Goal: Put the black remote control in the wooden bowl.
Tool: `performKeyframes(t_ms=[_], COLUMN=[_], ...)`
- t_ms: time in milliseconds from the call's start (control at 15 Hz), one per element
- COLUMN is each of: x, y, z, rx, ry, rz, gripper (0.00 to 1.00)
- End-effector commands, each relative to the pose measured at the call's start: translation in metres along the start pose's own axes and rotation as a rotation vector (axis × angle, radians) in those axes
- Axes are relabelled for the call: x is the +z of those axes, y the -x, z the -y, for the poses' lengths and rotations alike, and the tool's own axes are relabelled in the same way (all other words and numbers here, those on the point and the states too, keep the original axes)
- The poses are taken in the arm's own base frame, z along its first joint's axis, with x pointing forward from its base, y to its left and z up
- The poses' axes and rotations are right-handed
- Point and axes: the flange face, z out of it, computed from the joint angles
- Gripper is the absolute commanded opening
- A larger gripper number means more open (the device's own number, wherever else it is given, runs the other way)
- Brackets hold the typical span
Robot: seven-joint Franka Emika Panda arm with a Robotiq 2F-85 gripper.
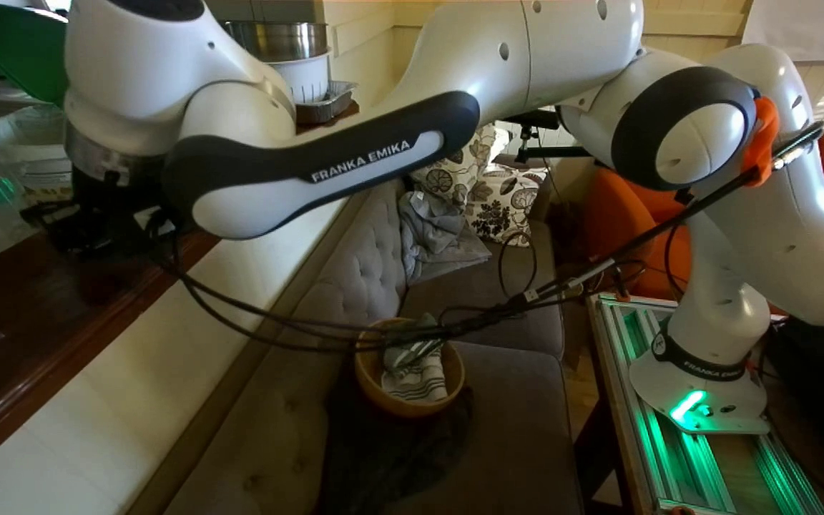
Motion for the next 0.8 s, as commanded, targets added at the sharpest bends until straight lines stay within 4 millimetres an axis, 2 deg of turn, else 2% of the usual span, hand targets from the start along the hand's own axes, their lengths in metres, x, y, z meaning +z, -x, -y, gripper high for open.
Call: performKeyframes(t_ms=[0,200,333,467,733], x=[-0.051,-0.088,-0.109,-0.127,-0.171], y=[-0.040,-0.059,-0.064,-0.060,-0.041], z=[-0.029,-0.050,-0.064,-0.083,-0.123], rx=[0.013,0.031,0.036,0.021,-0.051], ry=[0.023,0.037,0.072,0.134,0.271], rz=[-0.079,-0.113,-0.123,-0.109,-0.046], gripper=[0.36,0.36,0.36,0.36,0.36])
